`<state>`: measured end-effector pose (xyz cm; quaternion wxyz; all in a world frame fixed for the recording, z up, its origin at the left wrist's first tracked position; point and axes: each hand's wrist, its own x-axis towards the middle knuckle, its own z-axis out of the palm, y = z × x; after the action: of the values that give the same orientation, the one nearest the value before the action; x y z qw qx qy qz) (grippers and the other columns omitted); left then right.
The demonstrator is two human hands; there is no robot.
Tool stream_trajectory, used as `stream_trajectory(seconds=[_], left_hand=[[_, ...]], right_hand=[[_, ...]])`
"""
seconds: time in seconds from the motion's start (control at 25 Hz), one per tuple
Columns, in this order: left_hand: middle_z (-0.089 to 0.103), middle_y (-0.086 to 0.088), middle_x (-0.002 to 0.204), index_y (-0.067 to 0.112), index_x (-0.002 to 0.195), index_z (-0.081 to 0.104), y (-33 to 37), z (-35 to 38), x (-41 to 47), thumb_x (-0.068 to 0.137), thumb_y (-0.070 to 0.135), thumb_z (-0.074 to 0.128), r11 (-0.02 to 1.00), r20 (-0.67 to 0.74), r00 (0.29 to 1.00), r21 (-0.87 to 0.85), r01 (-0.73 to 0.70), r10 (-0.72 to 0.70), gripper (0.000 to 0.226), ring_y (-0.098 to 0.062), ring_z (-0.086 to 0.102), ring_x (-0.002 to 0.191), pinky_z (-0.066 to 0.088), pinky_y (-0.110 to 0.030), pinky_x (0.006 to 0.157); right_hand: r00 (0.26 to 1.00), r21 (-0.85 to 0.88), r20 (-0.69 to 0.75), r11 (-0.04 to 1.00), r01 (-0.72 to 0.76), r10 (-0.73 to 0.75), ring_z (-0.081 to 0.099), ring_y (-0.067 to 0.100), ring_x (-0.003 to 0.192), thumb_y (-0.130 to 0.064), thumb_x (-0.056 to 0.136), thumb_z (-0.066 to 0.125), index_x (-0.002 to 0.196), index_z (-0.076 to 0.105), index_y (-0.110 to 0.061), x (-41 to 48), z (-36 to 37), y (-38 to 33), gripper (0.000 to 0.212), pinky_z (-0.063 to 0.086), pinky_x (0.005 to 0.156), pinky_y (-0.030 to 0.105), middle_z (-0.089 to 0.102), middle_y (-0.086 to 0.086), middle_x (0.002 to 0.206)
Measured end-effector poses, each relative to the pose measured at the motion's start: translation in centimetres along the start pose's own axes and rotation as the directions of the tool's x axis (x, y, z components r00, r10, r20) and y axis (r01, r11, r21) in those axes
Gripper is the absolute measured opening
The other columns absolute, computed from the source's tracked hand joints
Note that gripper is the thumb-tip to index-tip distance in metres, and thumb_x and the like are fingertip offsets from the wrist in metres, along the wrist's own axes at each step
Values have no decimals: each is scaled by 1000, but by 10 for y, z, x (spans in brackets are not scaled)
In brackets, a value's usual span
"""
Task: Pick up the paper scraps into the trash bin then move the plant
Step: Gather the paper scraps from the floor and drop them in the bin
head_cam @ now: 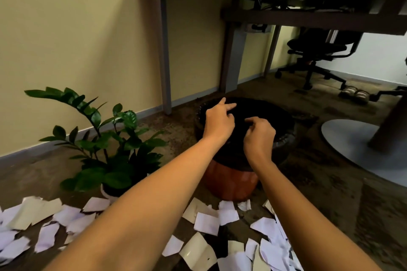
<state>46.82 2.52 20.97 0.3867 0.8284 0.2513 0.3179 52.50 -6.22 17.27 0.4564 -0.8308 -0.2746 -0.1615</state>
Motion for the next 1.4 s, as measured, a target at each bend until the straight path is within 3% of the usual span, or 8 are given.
stream_trajectory(seconds=[0.16, 0.36, 0.48, 0.56, 0.68, 0.84, 1.04, 1.4], left_hand=[[66, -1, 111, 14, 104, 70, -34, -16, -50, 89, -2, 50, 988, -327, 933, 9, -156, 151, 30, -10, 60, 103, 42, -12, 92], [50, 3, 131, 21, 122, 60, -105, -14, -143, 90, 7, 55, 997, -280, 958, 55, -52, 65, 35, -10, 46, 121, 42, -27, 102], [24, 10, 153, 40, 141, 33, -141, -2, -203, 84, 34, 66, 987, -30, 993, 111, 119, -117, 66, -16, 23, 140, 31, -44, 111], [-6, 14, 157, 53, 143, 6, -163, 7, -242, 74, 55, 68, 911, 188, 921, 306, 277, -342, 94, -27, 2, 145, 20, -60, 111], [-31, 8, 153, 58, 138, -17, -186, 19, -283, 66, 60, 72, 758, 336, 722, 521, 393, -605, 115, -37, -14, 143, 8, -70, 108], [-42, 4, 148, 56, 139, -19, -189, 27, -294, 60, 61, 77, 683, 355, 658, 646, 340, -664, 124, -42, -17, 142, 8, -70, 108], [-38, 4, 150, 57, 140, -9, -188, 32, -299, 64, 54, 79, 597, 363, 539, 718, 359, -760, 117, -42, -21, 141, 11, -73, 104], [-23, 0, 154, 48, 145, 8, -179, 33, -314, 65, 44, 81, 547, 145, 648, 689, 476, -747, 108, -36, 7, 137, 32, -49, 99]], right_hand=[[858, -46, -126, 867, 497, -498, 57, 23, 94, -9, 87, 50, 99, 67, -4, -48, 9, -11, 22, 47, 75, 27, 61, 14, 102], [642, -202, 90, 618, 760, -761, 57, 26, 78, -13, 85, 64, 81, 70, -10, -102, 25, 22, 8, 44, 60, 32, 66, 11, 89], [627, -178, 358, 609, 773, -692, 55, 28, 74, 2, 74, 69, 84, 68, -9, -128, 32, 58, 15, 42, 56, 35, 64, 11, 93], [626, -168, 581, 676, 718, -521, 56, 32, 89, -1, 74, 71, 99, 66, -10, -142, 33, 86, 27, 49, 64, 38, 59, 13, 113], [574, -357, 819, 780, 515, -3, 33, 33, 131, -42, 85, 63, 133, 44, -28, -159, 28, 130, 53, 39, 100, 51, 29, 6, 150], [468, -577, 784, 757, 306, 408, -2, 42, 145, -82, 67, 53, 147, 11, -45, -170, 18, 171, 97, 8, 108, 70, -6, 6, 161], [320, -590, 796, 779, 215, 514, -25, 33, 143, -91, 54, 44, 148, -5, -45, -174, 5, 190, 115, -8, 115, 60, -19, 16, 157], [-19, -204, 969, 844, 496, 246, -36, 40, 135, -62, 70, 70, 148, -6, -45, -195, 4, 164, 110, -18, 110, 62, -27, 19, 154]])
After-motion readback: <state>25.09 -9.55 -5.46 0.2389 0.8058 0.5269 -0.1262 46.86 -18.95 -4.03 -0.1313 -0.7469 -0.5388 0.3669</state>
